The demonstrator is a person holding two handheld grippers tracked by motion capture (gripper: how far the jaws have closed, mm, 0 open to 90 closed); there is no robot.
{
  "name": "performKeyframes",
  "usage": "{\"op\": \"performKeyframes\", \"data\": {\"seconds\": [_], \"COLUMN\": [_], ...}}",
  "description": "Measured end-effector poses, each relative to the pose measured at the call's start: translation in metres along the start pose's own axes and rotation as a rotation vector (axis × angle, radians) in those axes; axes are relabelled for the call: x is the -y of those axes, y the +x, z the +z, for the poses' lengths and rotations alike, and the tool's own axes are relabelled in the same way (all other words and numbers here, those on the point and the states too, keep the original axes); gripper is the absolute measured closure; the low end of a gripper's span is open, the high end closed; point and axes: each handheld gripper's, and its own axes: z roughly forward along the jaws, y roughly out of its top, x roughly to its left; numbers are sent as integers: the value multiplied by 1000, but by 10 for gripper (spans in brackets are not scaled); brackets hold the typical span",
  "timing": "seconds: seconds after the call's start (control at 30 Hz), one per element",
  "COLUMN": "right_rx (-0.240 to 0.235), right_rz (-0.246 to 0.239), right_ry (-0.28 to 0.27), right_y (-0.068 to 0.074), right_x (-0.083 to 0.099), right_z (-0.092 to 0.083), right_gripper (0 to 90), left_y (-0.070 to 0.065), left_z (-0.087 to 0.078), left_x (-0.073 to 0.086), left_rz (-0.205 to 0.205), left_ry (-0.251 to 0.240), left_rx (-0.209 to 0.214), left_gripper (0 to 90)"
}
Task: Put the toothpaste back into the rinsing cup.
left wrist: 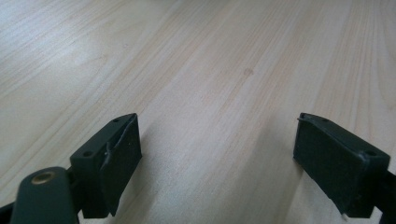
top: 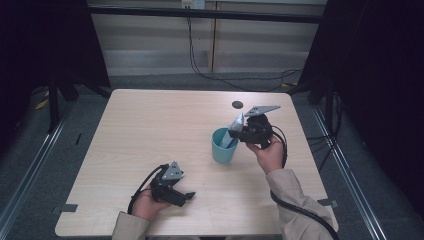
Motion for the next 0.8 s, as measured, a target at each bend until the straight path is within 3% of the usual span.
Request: {"op": "performKeyframes", "data": {"seconds": [0.8], "right_rx": [10], "right_rz": [18], "right_ry": [-11], "right_y": [-1], "right_x": [9], "right_z": [-8], "right_gripper": [731], "left_y": [0], "left_z": [0], "left_x": [0], "left_rz": [-1], "left_ry": [0], "left_rx": [-1], "left_gripper": [146]}}
